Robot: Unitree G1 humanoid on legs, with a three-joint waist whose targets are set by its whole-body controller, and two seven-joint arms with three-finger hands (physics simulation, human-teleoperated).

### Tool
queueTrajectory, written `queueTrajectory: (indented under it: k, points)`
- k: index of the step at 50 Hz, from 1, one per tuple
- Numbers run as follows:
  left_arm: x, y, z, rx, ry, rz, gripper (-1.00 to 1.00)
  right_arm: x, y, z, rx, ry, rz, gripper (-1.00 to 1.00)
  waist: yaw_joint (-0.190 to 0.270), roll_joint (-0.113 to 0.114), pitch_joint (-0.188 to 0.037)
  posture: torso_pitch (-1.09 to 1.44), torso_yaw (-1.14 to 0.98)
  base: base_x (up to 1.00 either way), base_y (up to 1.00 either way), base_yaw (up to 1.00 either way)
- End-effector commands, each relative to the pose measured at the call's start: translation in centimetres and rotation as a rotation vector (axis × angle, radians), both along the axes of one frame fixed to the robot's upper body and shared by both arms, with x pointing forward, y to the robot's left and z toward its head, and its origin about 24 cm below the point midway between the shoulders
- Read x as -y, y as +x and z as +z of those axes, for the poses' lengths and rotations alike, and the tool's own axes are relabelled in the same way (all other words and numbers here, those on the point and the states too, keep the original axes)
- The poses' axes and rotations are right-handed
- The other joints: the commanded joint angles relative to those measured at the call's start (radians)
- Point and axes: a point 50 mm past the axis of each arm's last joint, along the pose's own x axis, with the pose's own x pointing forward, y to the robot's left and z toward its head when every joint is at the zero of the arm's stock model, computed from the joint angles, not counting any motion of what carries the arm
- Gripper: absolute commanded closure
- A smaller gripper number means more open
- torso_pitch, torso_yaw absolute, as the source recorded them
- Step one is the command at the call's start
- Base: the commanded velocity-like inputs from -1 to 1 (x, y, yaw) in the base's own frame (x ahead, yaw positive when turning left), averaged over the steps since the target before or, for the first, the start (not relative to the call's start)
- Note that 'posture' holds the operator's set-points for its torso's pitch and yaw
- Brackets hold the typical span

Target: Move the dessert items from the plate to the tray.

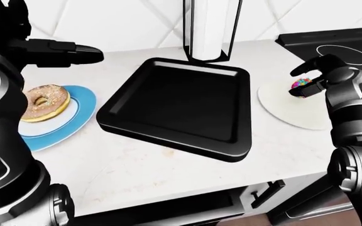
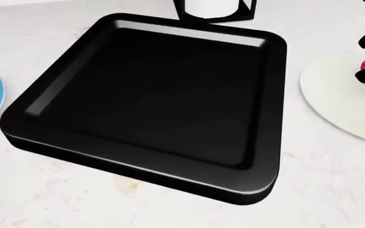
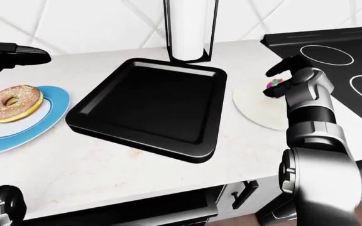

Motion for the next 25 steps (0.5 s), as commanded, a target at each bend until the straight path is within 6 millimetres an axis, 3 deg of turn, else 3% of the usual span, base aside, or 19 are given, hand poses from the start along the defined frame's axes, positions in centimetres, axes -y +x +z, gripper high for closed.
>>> queueTrajectory:
  k: [1, 10, 13, 18, 25]
  points:
    - [-0.2, -0.8, 1.3, 0.076, 0.016, 0.012, -1.00, -0.1, 0.0, 2.7, 0.090, -0.033, 0.010, 0.18, 0.000, -0.003, -0.028, 0.00, 0.00, 0.00, 0.00, 0.00]
    - [-0.3, -0.7, 1.3, 0.078, 0.020, 0.013, -1.00, 0.0, 0.0, 3.6, 0.114, -0.040, 0.010, 0.55, 0.000, -0.001, -0.028, 0.00, 0.00, 0.00, 0.00, 0.00]
    - [-0.3, -0.8, 1.2, 0.076, 0.020, 0.017, -1.00, -0.2, 0.1, 4.6, 0.143, -0.049, 0.012, 0.97, 0.000, 0.000, -0.028, 0.00, 0.00, 0.00, 0.00, 0.00]
    - [-0.3, -1.0, 1.5, 0.078, 0.025, 0.023, -1.00, -0.6, 0.3, 6.1, 0.179, -0.068, 0.023, 1.00, -0.002, 0.003, -0.026, 0.00, 0.00, 0.00, 0.00, 0.00]
    - [-0.8, -0.8, 1.3, 0.080, 0.021, 0.024, -1.00, -3.0, 0.9, 9.2, 0.238, -0.055, 0.099, 1.00, -0.004, 0.006, -0.023, 0.00, 0.00, 0.00, 0.00, 0.00]
